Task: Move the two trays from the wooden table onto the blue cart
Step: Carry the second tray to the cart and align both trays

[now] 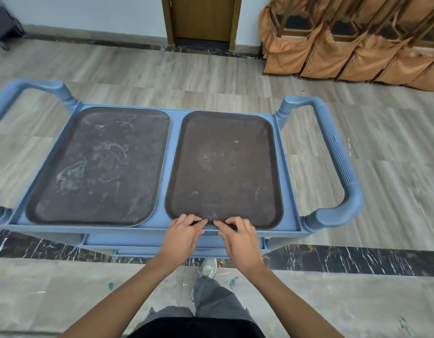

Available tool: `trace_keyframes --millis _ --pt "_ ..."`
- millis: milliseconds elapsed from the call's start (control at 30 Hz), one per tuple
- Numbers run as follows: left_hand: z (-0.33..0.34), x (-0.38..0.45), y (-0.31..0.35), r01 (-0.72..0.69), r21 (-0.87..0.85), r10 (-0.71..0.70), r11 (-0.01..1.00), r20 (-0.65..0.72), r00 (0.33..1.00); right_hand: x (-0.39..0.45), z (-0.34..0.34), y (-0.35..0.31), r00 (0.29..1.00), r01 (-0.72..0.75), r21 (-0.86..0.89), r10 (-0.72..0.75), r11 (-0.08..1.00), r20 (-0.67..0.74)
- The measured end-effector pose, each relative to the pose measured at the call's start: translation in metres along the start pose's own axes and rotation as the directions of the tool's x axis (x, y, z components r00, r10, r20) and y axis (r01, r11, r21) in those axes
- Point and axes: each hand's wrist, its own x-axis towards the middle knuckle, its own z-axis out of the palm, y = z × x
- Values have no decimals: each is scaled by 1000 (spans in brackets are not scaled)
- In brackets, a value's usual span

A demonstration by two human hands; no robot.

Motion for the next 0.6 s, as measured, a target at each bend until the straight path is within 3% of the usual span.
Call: trace_keyframes --millis 233,367,467,600 --pt "6 -8 14 26 115 -21 993 -49 999 -2 -5 1 995 -30 -49 34 998 92" --pt "9 -3 12 67 151 -79 986 77 994 -2 -5 1 994 -28 -44 32 999 101" --pt "10 -5 14 54 155 -68 986 91 993 -4 -4 1 995 -34 -36 37 999 89" --pt "-6 -9 10 41 77 -60 996 258 964 3 -22 -2 969 -25 -52 37 998 243"
